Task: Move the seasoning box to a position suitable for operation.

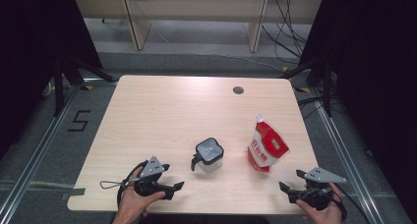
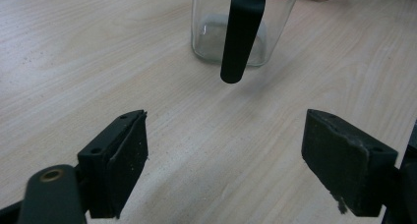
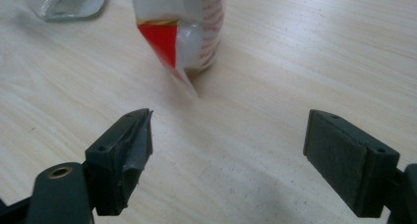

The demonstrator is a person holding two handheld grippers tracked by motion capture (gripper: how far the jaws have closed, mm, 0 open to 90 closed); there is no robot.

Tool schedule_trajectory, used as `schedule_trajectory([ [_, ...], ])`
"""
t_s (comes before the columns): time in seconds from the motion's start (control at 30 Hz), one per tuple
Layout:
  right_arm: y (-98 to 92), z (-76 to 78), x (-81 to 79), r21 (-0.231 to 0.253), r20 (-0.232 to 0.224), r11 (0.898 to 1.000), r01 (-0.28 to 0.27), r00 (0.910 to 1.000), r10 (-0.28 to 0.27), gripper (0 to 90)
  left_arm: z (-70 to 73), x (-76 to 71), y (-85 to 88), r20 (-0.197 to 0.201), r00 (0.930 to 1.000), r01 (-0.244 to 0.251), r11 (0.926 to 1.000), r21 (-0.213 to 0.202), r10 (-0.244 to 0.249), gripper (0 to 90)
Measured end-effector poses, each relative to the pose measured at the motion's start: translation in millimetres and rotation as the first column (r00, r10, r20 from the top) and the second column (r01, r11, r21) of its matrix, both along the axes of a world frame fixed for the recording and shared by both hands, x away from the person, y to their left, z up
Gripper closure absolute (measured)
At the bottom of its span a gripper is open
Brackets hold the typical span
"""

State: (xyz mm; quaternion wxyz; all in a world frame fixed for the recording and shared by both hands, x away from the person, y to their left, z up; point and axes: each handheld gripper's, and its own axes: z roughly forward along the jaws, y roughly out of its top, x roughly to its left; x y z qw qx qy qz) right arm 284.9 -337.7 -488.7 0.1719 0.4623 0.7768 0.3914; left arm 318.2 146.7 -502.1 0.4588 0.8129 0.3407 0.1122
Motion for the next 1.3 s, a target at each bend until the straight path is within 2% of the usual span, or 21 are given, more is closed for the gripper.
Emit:
schedule_trajectory([
  [0.03,0.1,0.2,-1.0,-0.005,0.003,1.0,-0.003,1.0,0.003,19.5,1.0,0.9,1.7,0.007,0.9999,0.014,0.9994,0.03,-0.014,17.0],
  [0.07,-1.4,0.2,-0.5,-0.043,0.044,0.999,-0.021,0.9988,0.023,19.3,0.9,0.9,1.6,0.001,0.9999,0.016,0.9994,0.031,-0.016,17.0],
  [0.17,0.0,0.0,-2.4,-0.046,0.05,0.999,-0.021,0.9985,0.023,19.3,0.4,0.2,0.2,0.0,1.0,0.005,0.9999,0.014,-0.005,17.0],
  [0.2,2.9,-0.5,-4.6,-0.026,0.021,1.0,-0.012,0.9997,0.013,19.3,-0.2,0.0,-0.9,0.006,1.0,-0.001,1.0,-0.005,0.001,17.0],
  [0.27,3.7,-0.2,-5.1,-0.034,0.012,0.999,-0.013,0.9998,0.013,19.5,-0.2,0.2,-0.8,0.007,1.0,0.0,1.0,-0.005,0.0,17.0],
  [0.3,4.4,-0.5,-5.2,-0.029,0.015,1.0,-0.013,0.9998,0.013,19.6,-0.2,0.2,-0.8,0.007,1.0,0.0,1.0,-0.005,0.0,17.0],
  [0.33,1.8,0.0,-3.2,-0.063,0.047,0.998,-0.03,0.9983,0.033,19.5,0.1,0.3,-0.6,0.004,1.0,-0.001,1.0,-0.002,0.001,17.0],
  [0.43,1.7,0.1,-3.2,-0.063,0.051,0.998,-0.03,0.9981,0.033,19.6,0.6,0.7,0.6,0.006,1.0,-0.001,0.9999,0.015,0.001,17.0],
  [0.53,4.8,0.9,-6.4,-0.039,0.012,0.999,-0.007,0.9999,0.008,19.9,0.9,0.4,-1.1,-0.004,0.9999,-0.013,0.9999,-0.003,0.013,16.9],
  [0.7,5.8,0.9,-6.8,-0.036,0.034,0.999,-0.02,0.9992,0.022,21.8,1.5,-0.8,-5.1,-0.006,0.9999,-0.013,0.9997,-0.022,0.013,17.0],
  [0.77,6.2,1.1,-7.4,-0.034,0.034,0.999,-0.02,0.9992,0.021,21.9,3.0,-0.6,-5.6,-0.01,0.9999,-0.002,0.9999,-0.012,0.002,16.9],
  [0.8,4.9,2.1,-7.2,-0.058,0.061,0.998,-0.032,0.9975,0.036,22.1,3.2,-0.7,-7.5,-0.002,1.0,-0.007,0.9995,-0.029,0.007,17.0],
  [0.83,6.0,1.9,-7.6,-0.04,0.047,0.998,-0.044,0.9979,0.045,22.2,3.8,-0.1,-9.1,0.004,1.0,-0.004,0.9993,-0.036,0.004,17.3],
  [0.9,8.0,2.3,-9.6,-0.052,0.067,0.998,-0.035,0.997,0.039,22.8,4.0,1.1,-12.1,0.011,0.9999,-0.009,0.9988,-0.048,0.009,18.2],
  [0.93,8.0,2.3,-9.6,-0.052,0.067,0.998,-0.035,0.997,0.039,22.8,4.9,2.7,-13.5,0.014,0.9999,-0.002,0.999,-0.044,0.003,18.2],
  [0.97,11.5,2.6,-12.7,-0.02,0.029,1.0,-0.015,0.9995,0.016,23.0,4.9,3.9,-15.2,0.019,0.9998,-0.002,0.9985,-0.055,0.003,18.8],
  [1.0,10.1,1.9,-10.0,-0.031,0.049,0.998,-0.051,0.9974,0.053,23.4,5.5,6.4,-14.8,0.035,0.9994,0.011,0.9992,-0.04,-0.009,19.9],
  [1.03,10.2,2.4,-10.4,-0.051,0.063,0.998,-0.044,0.9969,0.047,23.5,5.5,7.7,-16.2,0.032,0.9995,0.001,0.9987,-0.051,0.001,21.1],
  [1.07,11.4,2.6,-11.2,-0.039,0.048,0.998,-0.043,0.9978,0.045,23.9,5.5,9.0,-19.0,0.025,0.9996,-0.014,0.9975,-0.069,0.016,23.1],
  [1.23,10.4,2.4,-10.3,-0.046,0.054,0.997,-0.054,0.9969,0.057,23.9,5.9,17.5,-30.7,0.067,0.9975,0.027,0.9982,-0.054,-0.024,28.3],
  [1.3,12.8,2.3,-12.9,-0.026,0.029,0.999,-0.025,0.9993,0.025,23.9,6.4,18.1,-32.8,0.069,0.9972,0.032,0.9985,-0.044,-0.029,29.0],
])
